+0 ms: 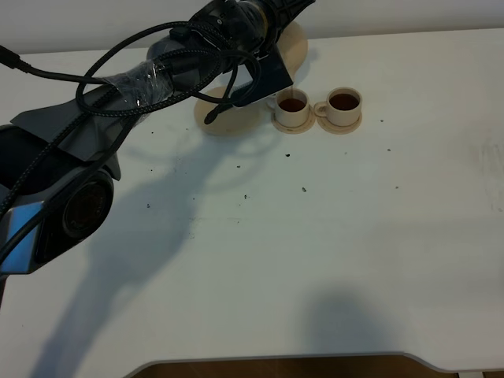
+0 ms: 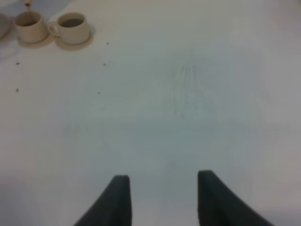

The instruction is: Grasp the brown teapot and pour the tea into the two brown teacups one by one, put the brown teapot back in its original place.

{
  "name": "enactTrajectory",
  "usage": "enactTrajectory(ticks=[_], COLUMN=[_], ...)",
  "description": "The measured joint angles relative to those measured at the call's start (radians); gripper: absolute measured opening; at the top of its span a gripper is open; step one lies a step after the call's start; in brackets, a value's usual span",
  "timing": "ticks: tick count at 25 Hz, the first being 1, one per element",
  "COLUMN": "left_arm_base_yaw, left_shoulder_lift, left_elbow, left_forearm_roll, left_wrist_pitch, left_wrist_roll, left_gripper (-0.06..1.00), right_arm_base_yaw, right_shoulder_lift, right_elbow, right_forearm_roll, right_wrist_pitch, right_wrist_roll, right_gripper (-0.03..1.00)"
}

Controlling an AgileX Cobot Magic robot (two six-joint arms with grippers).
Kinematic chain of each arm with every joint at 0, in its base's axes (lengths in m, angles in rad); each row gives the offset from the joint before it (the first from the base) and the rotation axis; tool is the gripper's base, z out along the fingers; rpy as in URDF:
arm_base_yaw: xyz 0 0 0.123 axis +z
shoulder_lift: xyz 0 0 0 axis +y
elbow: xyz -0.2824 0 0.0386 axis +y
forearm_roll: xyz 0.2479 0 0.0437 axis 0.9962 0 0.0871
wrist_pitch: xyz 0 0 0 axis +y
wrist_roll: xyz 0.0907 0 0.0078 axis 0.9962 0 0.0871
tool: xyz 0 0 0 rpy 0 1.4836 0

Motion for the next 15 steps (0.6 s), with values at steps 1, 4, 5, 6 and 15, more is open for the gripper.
enactTrajectory(ticks=[1,4,5,6,15], left_arm_base_yaw=[0.0,0.0,0.0,0.0,-0.005], left_shoulder_lift=[0.0,0.0,0.0,0.0,0.0], left_elbow=[0.0,0.0,0.0,0.0,0.0], left_forearm_roll=[0.0,0.0,0.0,0.0,0.0], left_wrist_pitch=[0.0,0.0,-0.001,-0.003,-0.009], left_wrist_roll=[0.002,0.016,0.022,0.026,0.032], left_gripper=[0.11,0.11,0.11,0.11,0.11], right_arm_base_yaw=[0.0,0.0,0.0,0.0,0.0], right_shoulder_lift=[0.0,0.0,0.0,0.0,0.0], right_elbow=[0.0,0.0,0.0,0.0,0.0], right_forearm_roll=[0.0,0.0,0.0,0.0,0.0], right_wrist_pitch=[0.0,0.0,0.0,0.0,0.0], right_wrist_roll=[0.0,0.0,0.0,0.0,0.0], right_gripper=[0.36,0.36,0.36,0.36,0.36])
